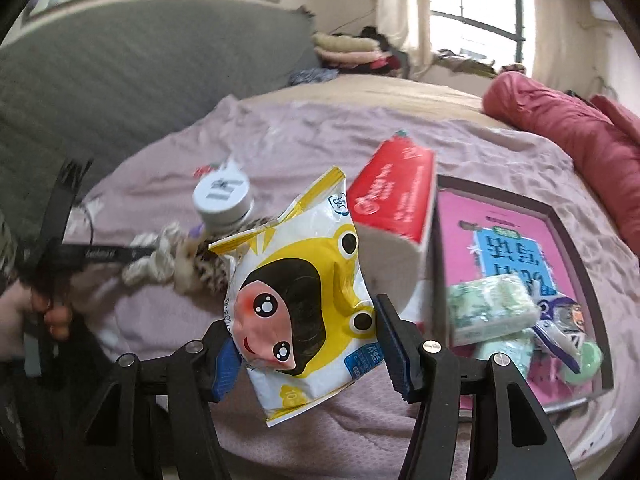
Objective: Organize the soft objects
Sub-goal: 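Carry the scrunchie with the left tool while the right tool carries the yellow bag to the tray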
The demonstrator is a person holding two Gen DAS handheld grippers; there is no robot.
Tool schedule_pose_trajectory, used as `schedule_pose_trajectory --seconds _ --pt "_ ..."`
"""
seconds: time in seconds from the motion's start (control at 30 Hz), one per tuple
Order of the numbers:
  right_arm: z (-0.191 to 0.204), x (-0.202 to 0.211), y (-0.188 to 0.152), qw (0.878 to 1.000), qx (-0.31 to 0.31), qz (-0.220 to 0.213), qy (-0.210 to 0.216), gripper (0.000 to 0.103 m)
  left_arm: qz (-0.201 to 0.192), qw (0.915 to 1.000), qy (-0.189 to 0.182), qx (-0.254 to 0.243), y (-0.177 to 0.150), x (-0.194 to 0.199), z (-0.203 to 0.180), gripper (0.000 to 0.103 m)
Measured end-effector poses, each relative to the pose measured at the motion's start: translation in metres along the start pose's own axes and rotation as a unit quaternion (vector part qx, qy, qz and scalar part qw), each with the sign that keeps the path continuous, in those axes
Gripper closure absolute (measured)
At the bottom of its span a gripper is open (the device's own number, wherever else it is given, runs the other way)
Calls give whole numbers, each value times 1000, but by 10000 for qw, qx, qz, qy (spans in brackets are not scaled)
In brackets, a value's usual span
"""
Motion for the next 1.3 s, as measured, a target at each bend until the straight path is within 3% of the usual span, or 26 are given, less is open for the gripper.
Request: schedule_pose_trajectory --seconds 0.3,0.63,0.9,1.1,1.3 --pt "-28 10 13 9968 -726 -332 -24 42 -521 9985 183 17 14 39 -10 94" --pt "-67 26 20 9851 -1603 -619 -7 42 -1123 9933 202 -204 63 81 -48 94" --pt "-102 47 27 9725 -2043 -1046 -392 42 -1409 9883 -100 -578 91 101 -114 94" --pt "-137 56 25 9573 -2592 -1182 -489 42 -1363 9838 -489 -1052 101 92 -185 94" --pt "-172 75 24 9405 -2887 -1478 -1012 42 -1233 9787 -854 -1403 104 76 -252 94"
Point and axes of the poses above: each gripper's, at about its wrist camera, not at the fingertips, and x roughly against the way its jaws point, z to its left, y to its top, the point moved 7 cm from there along -x, roughly the way its jaws point, and after that the axes turned 15 degrees about -x, right-handed, at the moved point
